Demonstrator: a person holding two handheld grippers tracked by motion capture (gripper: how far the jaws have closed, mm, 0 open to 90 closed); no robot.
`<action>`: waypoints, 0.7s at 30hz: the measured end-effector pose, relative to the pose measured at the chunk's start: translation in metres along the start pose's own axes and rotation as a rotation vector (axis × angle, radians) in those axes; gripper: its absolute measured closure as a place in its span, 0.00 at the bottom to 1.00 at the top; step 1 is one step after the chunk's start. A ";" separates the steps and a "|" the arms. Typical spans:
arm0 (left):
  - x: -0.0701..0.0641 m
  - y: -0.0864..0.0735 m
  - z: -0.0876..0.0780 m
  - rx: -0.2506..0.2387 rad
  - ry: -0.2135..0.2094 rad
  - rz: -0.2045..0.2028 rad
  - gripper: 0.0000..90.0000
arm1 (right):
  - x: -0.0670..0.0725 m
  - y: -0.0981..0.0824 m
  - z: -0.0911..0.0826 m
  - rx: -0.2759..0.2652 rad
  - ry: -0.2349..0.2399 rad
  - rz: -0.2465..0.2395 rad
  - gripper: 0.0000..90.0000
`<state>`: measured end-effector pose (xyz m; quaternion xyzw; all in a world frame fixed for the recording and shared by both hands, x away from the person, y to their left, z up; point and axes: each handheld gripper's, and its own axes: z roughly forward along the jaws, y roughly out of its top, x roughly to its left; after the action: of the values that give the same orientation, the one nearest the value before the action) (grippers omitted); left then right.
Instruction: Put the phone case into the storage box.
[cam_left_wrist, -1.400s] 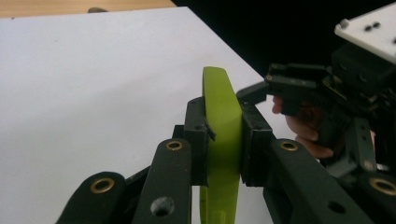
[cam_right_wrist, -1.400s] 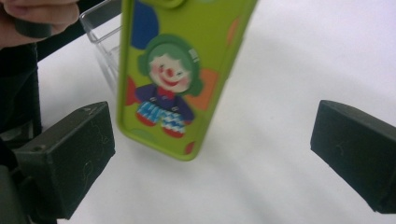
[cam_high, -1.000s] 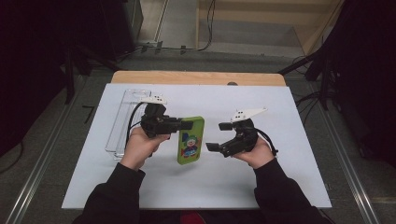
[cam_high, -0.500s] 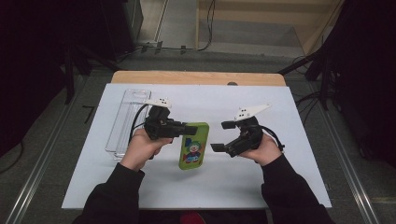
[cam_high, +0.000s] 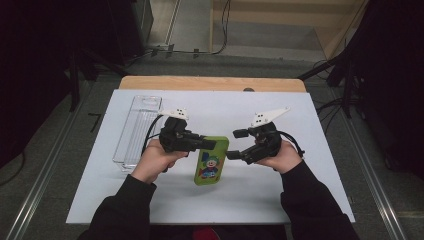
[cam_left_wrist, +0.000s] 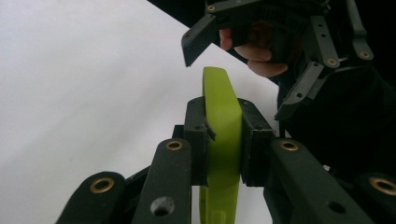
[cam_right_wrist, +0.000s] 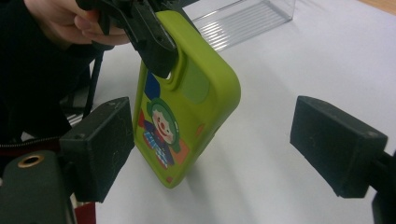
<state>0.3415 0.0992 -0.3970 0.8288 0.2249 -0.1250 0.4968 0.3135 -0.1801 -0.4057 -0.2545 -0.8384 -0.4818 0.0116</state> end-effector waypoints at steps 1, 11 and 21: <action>0.000 0.000 0.001 0.002 -0.006 0.000 0.86 | -0.001 0.000 0.000 0.000 0.005 -0.006 0.14; 0.000 0.000 0.004 0.007 -0.027 0.005 0.86 | -0.007 0.005 0.003 0.009 0.050 -0.013 0.24; -0.001 -0.001 0.004 0.003 -0.042 0.024 0.86 | -0.010 0.006 0.007 0.014 0.115 -0.021 0.42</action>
<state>0.3402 0.0957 -0.3987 0.8293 0.2041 -0.1369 0.5018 0.3260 -0.1763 -0.4069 -0.2177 -0.8423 -0.4899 0.0564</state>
